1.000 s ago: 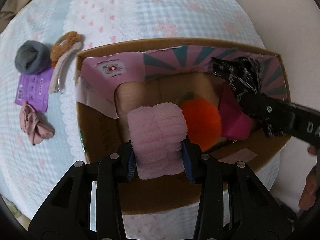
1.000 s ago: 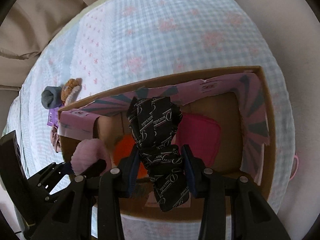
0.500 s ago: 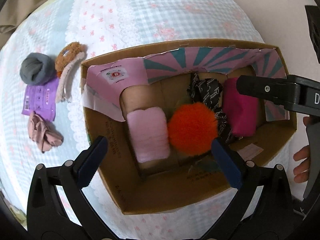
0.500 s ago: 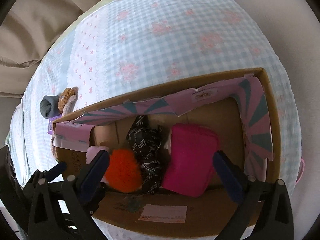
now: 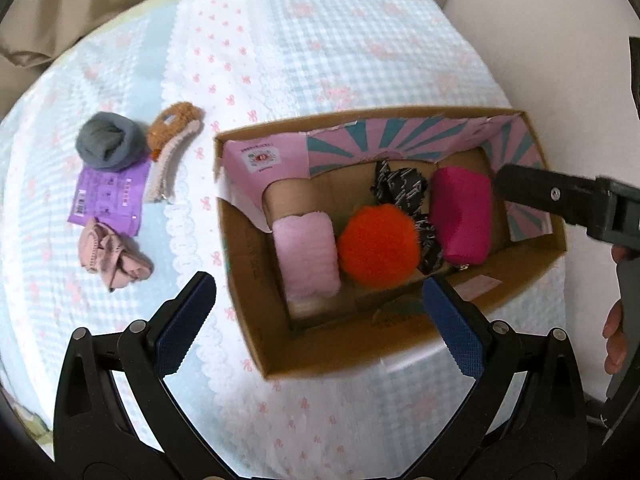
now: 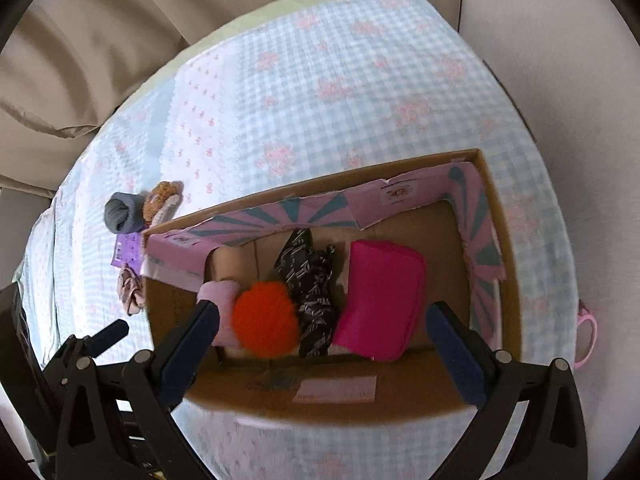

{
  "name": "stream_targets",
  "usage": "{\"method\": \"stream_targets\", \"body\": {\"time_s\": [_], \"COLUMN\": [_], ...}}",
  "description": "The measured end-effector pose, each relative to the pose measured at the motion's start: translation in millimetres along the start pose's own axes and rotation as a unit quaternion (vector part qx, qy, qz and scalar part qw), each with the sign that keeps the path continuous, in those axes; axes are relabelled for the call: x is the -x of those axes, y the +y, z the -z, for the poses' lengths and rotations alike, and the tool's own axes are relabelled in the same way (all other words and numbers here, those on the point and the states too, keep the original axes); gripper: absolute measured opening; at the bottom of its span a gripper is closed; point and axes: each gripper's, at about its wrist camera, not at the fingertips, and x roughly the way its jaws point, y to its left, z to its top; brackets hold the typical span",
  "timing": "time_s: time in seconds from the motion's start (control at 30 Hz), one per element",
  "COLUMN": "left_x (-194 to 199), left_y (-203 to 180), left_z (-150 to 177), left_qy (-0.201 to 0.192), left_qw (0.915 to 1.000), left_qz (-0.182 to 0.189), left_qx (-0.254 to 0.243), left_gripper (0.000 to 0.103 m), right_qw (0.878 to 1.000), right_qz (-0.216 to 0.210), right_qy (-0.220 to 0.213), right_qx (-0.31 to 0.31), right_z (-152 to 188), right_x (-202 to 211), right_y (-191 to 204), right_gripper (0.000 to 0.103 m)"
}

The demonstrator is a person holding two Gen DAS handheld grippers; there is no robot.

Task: Organize soft objects
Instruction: 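Move both tools back toward the remaining items on the bed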

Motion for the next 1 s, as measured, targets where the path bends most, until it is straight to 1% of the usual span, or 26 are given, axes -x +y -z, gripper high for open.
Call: {"method": "stream_targets", "body": {"time_s": [0.17, 0.27, 0.53, 0.57, 0.67, 0.83, 1.0], "left_x": [39, 63, 148, 157, 192, 240, 265], "left_y": [3, 5, 14, 16, 24, 42, 62], "left_z": [13, 24, 70, 75, 92, 119, 136], "left_qy": [-0.036, -0.054, -0.108, -0.114, -0.141, -0.185, -0.209], "left_qw": [0.9993, 0.9985, 0.994, 0.9933, 0.9892, 0.9797, 0.9705], "left_qz": [-0.005, -0.002, -0.01, -0.011, -0.017, -0.031, -0.052], "left_qx": [-0.001, 0.002, 0.014, 0.018, 0.034, 0.07, 0.109], "left_gripper": [0.103, 0.103, 0.103, 0.103, 0.103, 0.103, 0.103], "right_qw": [0.999, 0.997, 0.99, 0.989, 0.983, 0.973, 0.964], "right_qz": [0.009, 0.012, 0.023, 0.029, 0.048, 0.04, 0.027], "right_qy": [-0.031, -0.058, -0.12, -0.127, -0.155, -0.194, -0.214], "right_qx": [0.022, 0.039, 0.065, 0.07, 0.088, 0.121, 0.156], "right_z": [18, 32, 81, 88, 110, 137, 138], "right_x": [39, 69, 153, 164, 192, 223, 231], "right_y": [15, 28, 62, 68, 84, 103, 121], "right_gripper": [0.103, 0.103, 0.103, 0.103, 0.103, 0.103, 0.103]}}
